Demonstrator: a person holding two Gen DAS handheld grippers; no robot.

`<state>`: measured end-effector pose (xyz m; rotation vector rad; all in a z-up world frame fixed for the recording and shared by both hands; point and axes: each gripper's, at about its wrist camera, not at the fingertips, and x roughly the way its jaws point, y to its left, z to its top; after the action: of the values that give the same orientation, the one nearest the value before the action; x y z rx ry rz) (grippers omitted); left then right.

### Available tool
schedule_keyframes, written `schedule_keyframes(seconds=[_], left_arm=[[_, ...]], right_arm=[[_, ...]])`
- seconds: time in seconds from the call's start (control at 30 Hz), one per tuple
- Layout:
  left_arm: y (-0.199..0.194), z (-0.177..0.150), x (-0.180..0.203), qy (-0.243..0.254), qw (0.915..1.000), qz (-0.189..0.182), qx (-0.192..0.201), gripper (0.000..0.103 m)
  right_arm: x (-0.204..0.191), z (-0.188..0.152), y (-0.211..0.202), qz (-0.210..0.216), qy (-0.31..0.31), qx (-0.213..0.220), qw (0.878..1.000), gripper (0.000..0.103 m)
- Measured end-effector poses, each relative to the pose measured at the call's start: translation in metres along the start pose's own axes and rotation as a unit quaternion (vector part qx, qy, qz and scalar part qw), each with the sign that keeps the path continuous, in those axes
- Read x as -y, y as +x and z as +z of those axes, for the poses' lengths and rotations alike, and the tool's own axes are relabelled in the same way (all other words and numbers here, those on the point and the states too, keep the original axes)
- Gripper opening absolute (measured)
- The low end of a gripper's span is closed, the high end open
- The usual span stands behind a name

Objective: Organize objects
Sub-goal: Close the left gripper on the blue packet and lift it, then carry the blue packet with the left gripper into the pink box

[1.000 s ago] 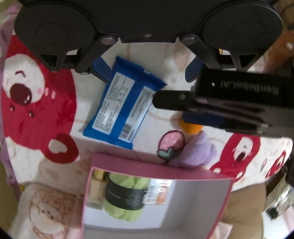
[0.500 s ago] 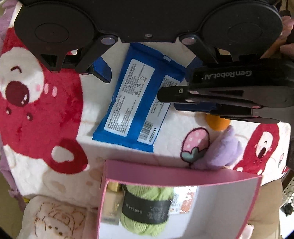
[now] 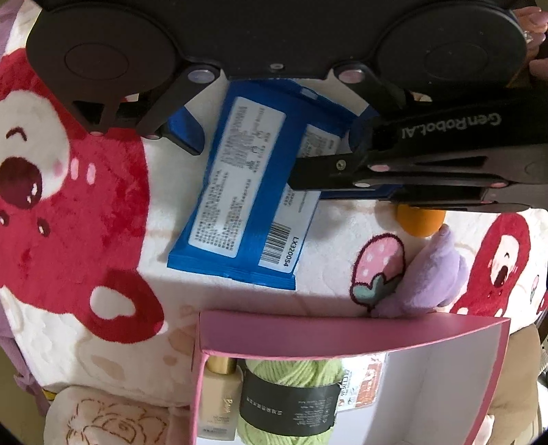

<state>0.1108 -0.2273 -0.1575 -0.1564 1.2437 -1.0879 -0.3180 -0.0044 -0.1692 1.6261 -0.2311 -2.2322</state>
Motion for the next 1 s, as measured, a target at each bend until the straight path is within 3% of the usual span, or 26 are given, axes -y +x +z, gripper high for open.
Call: schedule_keyframes(seconds=[0.1, 0.2, 0.37, 0.7, 0.87, 1.0], left_arm=[[0.0, 0.0, 0.0, -0.01, 0.9999, -0.01, -0.008, 0.014], [0.0, -0.001, 0.004, 0.005, 1.0, 0.009, 0.0, 0.015], [0.004, -0.004, 0.007, 0.017, 0.9996, 0.018, 0.011, 0.015], [-0.014, -0.002, 0.023, 0.032, 0.9992, 0.023, 0.005, 0.013], [-0.035, -0.006, 0.036, 0.048, 0.9985, 0.027, 0.003, 0.013], [-0.058, -0.011, 0.046, 0.061, 0.9978, 0.025, 0.012, 0.013]], right_arm=[[-0.002, -0.001, 0.0, -0.003, -0.003, 0.0, 1.0, 0.095], [-0.002, -0.002, -0.001, -0.014, -0.006, 0.007, 1.0, 0.084], [0.0, -0.003, -0.003, -0.022, -0.008, 0.014, 1.0, 0.076], [-0.015, -0.009, -0.02, -0.019, -0.013, 0.019, 1.0, 0.074], [-0.019, -0.017, -0.041, -0.002, -0.017, 0.031, 0.999, 0.074], [-0.034, -0.026, -0.062, -0.011, -0.026, 0.053, 0.998, 0.074]])
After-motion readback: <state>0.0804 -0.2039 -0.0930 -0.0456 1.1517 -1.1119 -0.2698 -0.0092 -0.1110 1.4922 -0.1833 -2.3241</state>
